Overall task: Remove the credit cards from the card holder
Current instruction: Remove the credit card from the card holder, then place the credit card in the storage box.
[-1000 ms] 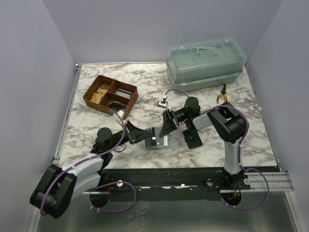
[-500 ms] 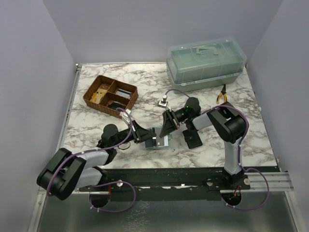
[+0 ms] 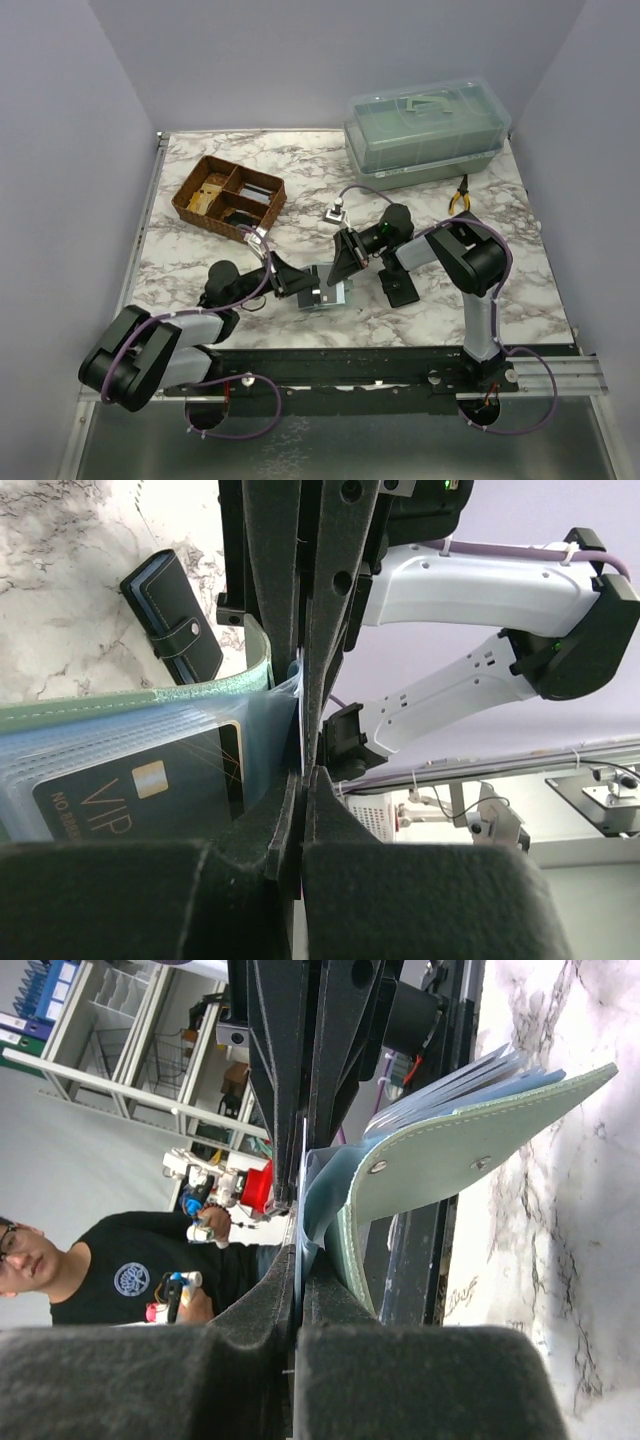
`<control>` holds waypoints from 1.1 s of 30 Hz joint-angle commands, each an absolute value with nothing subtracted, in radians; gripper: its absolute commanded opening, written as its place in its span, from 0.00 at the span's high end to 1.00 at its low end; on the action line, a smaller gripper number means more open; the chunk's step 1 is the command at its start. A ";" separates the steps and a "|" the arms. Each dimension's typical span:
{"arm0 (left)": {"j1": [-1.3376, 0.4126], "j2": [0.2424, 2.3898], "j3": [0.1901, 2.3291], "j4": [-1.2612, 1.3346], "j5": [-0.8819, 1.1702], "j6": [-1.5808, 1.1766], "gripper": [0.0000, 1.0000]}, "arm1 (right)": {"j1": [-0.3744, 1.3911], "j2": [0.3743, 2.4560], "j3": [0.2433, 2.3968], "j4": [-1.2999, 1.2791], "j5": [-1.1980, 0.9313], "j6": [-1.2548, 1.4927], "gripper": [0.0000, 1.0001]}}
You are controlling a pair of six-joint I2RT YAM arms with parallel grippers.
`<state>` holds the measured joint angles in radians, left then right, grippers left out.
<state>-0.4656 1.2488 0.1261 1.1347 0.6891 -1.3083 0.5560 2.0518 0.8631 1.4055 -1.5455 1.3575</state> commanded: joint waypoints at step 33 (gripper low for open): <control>-0.257 0.785 0.484 0.026 0.338 -0.918 1.00 | 0.506 2.021 0.865 1.341 -1.620 1.240 1.00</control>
